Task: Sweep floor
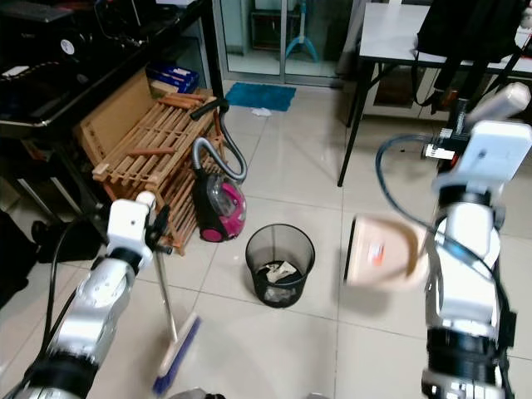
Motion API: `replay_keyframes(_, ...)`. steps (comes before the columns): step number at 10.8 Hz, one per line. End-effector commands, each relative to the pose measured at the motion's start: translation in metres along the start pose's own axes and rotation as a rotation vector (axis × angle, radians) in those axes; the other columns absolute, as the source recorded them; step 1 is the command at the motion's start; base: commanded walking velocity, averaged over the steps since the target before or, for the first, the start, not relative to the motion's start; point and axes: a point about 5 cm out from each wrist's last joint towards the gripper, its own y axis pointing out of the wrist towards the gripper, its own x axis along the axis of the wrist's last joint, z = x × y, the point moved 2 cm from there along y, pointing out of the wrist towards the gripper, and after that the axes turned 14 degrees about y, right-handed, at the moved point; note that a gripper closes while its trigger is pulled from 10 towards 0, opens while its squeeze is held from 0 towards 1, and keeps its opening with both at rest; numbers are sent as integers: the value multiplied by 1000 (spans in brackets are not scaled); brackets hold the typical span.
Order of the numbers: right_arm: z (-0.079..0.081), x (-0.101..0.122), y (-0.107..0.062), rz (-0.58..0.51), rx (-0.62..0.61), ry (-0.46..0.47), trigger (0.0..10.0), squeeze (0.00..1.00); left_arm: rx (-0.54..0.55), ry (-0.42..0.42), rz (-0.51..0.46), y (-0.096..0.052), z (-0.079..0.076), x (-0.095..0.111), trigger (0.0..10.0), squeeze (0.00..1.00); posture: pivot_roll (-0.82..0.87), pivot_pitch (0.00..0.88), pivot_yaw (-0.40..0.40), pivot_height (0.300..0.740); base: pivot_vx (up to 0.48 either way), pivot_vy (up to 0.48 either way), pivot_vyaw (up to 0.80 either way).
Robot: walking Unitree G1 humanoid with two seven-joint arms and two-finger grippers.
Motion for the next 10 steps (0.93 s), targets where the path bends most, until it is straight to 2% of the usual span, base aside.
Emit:
replay_keyframes(1, 0, 13, 4, -58, -4, -23, 10000, 0, 41, 24, -11, -4, 15, 2, 10000, 0, -85, 2, 45, 740, 0, 0, 0)
replay_keyframes(3, -21, 22, 9, -98, -92, -107, 10000, 0, 67, 33, 20, -17, 28, -6, 10000, 0, -61, 35, 43, 740, 0, 0, 0)
replay_keyframes(4, -26, 17, 9, -69, -108, -136, 10000, 0, 62, 47, 39, -21, 30, -11, 10000, 0, -43, 44, 31, 740, 0, 0, 0)
replay_keyframes(5, -31, 4, 4, -7, -120, -159, 10000, 0, 66, 48, 43, -27, 31, -11, 10000, 0, -26, 49, 20, 740, 0, 0, 0)
replay_keyframes(6, -33, -24, -4, 128, -139, -184, 10000, 0, 58, 51, 35, -30, 30, -5, 10000, 0, 4, 30, 13, 740, 0, 0, 0)
replay_keyframes(7, -35, -40, -9, 201, -152, -203, 10000, 0, 50, 44, 29, -30, 28, -1, 10000, 0, 10, 23, 19, 740, 0, 0, 0)
replay_keyframes(8, -38, -57, -15, 281, -187, -193, 10000, 0, 30, 26, 13, -26, 24, 6, 10000, 0, -13, 29, 32, 740, 0, 0, 0)
replay_keyframes(9, -35, -61, -17, 293, -205, -139, 10000, 0, 2, 23, 4, -21, 19, 9, 10000, 0, -23, 23, 41, 740, 0, 0, 0)
replay_keyframes(10, -26, -63, -20, 290, -218, -36, 10000, 0, -35, 27, -10, -10, 15, 17, 10000, 0, -34, 32, 54, 740, 0, 0, 0)
